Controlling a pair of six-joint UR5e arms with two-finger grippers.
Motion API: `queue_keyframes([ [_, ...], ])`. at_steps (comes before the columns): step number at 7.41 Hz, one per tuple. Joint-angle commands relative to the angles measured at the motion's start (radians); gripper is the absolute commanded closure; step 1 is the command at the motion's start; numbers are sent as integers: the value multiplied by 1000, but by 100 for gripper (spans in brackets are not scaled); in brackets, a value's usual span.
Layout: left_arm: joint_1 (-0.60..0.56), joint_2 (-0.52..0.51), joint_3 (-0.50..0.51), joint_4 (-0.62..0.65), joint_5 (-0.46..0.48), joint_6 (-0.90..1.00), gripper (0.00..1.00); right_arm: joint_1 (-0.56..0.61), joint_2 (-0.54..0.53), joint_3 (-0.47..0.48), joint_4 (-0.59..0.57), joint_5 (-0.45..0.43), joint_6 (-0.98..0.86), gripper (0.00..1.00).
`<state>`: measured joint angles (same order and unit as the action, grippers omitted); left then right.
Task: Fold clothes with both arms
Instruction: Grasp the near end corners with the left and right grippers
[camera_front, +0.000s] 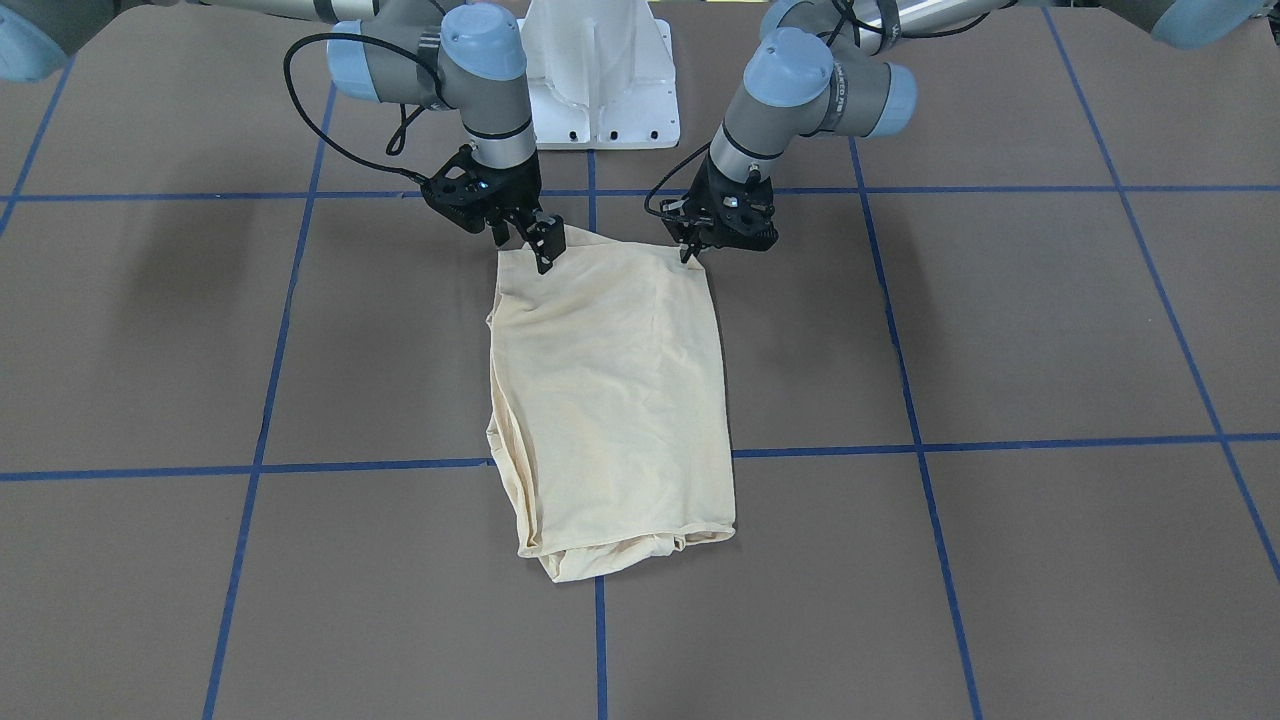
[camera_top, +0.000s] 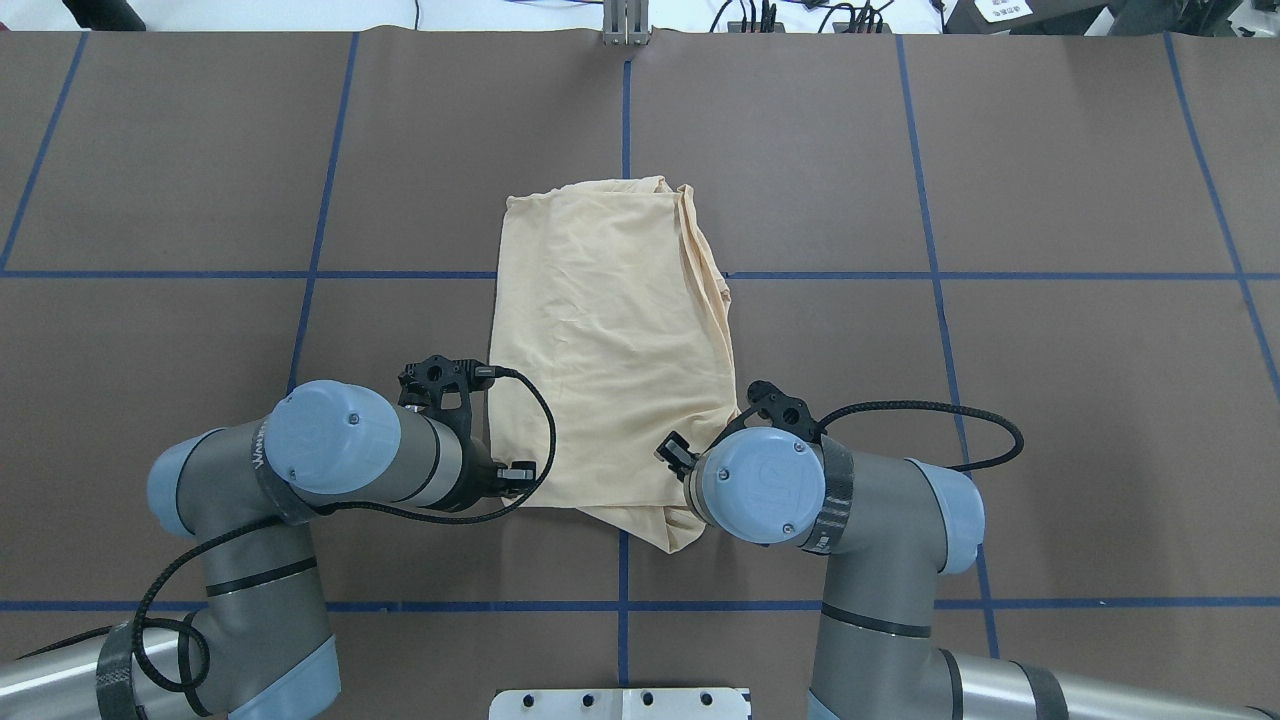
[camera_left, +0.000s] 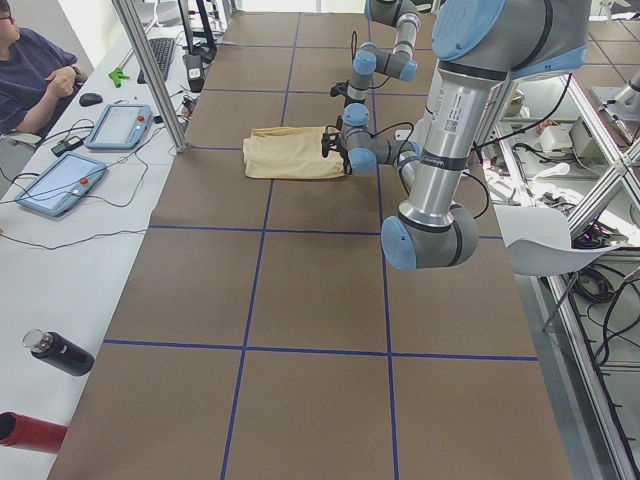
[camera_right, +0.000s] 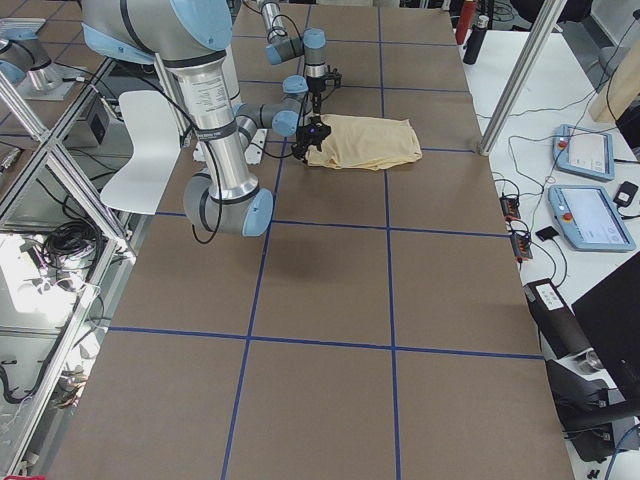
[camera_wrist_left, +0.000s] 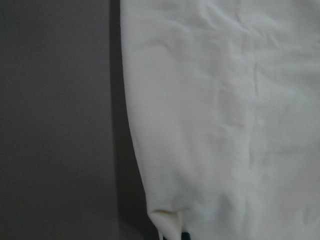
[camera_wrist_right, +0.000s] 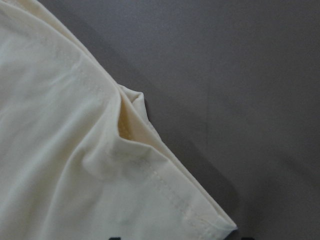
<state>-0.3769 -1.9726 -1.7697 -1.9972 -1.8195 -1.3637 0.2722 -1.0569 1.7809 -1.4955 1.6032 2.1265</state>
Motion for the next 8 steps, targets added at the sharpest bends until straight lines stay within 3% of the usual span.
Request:
queue_keyframes([
  [1, 0, 0, 1, 0, 0, 0, 100, -13, 14, -5, -14, -14, 21, 20],
  [8, -2, 1, -16, 0, -1, 2, 100, -30, 41, -27, -14, -14, 29, 38],
])
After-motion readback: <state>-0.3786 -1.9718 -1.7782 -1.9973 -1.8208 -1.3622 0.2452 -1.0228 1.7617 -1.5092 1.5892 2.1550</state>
